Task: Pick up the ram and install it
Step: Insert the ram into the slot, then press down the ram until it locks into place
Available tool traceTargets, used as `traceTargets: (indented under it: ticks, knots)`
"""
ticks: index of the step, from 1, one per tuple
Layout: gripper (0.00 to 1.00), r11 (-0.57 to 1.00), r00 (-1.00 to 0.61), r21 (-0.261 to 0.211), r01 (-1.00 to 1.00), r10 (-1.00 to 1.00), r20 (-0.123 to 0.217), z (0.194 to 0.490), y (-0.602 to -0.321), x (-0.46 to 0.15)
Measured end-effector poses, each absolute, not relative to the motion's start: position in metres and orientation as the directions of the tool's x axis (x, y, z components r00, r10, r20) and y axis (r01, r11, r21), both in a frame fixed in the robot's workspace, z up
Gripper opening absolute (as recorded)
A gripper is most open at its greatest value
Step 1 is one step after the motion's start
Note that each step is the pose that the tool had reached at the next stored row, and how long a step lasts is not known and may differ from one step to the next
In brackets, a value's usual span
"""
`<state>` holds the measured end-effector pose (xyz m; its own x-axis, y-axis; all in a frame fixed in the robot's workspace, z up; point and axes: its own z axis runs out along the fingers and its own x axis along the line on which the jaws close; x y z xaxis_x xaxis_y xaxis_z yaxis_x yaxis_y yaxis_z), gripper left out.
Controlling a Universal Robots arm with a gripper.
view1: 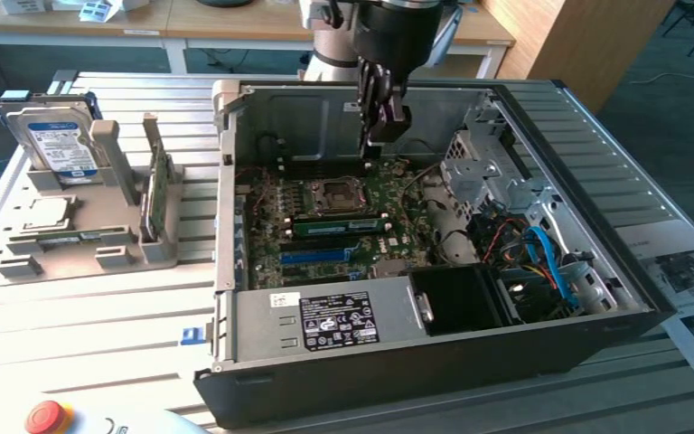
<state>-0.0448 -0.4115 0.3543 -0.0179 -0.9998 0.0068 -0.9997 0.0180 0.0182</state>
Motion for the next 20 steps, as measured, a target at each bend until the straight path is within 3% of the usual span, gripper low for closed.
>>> traceTargets:
  ticks: [14,18,20]
  knots:
    - [0.25,0.018,-0.018,0.018,-1.000,-1.000,0.007,0.3544,-0.4114,-0.0448]
    - [0.11,0.018,-0.018,0.018,-1.000,-1.000,0.007,0.3544,-0.4114,-0.0448]
    - [0.10,0.018,-0.018,0.018,-1.000,-1.000,0.007,0.3544,-0.4114,-0.0448]
